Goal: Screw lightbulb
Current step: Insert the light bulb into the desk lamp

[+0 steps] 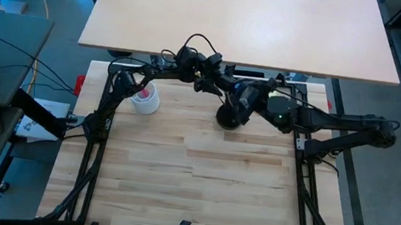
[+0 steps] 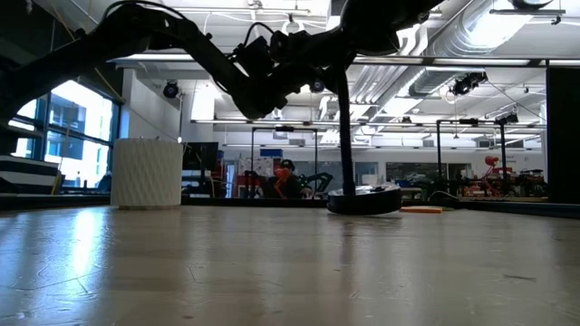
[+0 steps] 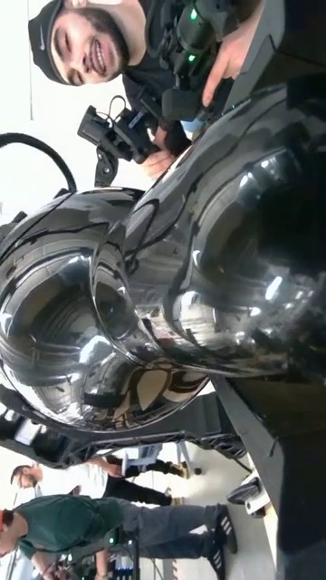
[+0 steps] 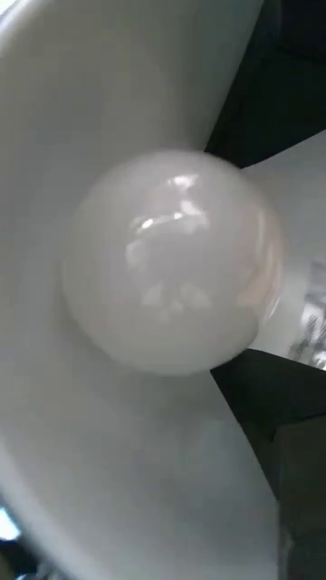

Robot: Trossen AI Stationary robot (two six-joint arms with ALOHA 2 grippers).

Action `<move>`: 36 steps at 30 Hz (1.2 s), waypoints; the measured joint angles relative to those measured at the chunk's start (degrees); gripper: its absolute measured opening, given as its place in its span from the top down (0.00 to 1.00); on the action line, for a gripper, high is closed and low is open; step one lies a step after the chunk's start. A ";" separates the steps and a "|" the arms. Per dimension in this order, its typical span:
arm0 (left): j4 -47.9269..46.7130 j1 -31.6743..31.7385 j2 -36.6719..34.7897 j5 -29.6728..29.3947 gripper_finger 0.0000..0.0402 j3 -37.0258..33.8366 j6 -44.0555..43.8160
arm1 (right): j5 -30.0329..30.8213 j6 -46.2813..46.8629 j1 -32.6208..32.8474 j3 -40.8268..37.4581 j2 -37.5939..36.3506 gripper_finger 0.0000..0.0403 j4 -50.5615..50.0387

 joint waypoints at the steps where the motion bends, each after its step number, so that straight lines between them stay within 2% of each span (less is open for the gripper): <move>1: 0.00 0.00 0.00 0.05 0.17 0.00 0.00 | 1.00 -0.94 0.50 0.00 -0.33 0.19 -0.45; 3: 0.00 0.00 0.00 0.10 0.17 0.00 0.01 | 2.61 -1.76 1.37 0.00 -1.00 0.19 -1.91; 12: -0.06 -0.24 -0.02 -0.12 0.17 -0.02 -0.07 | 2.71 1.55 3.34 0.00 -5.04 0.19 -11.74; 16: -0.06 -0.23 -0.02 -0.10 0.17 -0.02 -0.18 | 2.77 -2.69 5.17 -0.01 -6.77 0.19 -12.10; 23: -0.10 -0.22 -0.02 -0.27 0.17 -0.04 -0.18 | 3.55 -17.93 9.18 0.00 -8.38 0.20 -11.83; 30: -0.16 -0.20 -0.02 -0.72 0.17 -0.07 -0.64 | 5.69 -40.50 13.49 -0.05 -7.67 0.26 -11.05; 36: -2.07 -0.20 -0.02 -1.77 0.17 -0.07 -1.03 | 11.07 -59.34 16.54 -0.07 -6.45 0.33 -8.02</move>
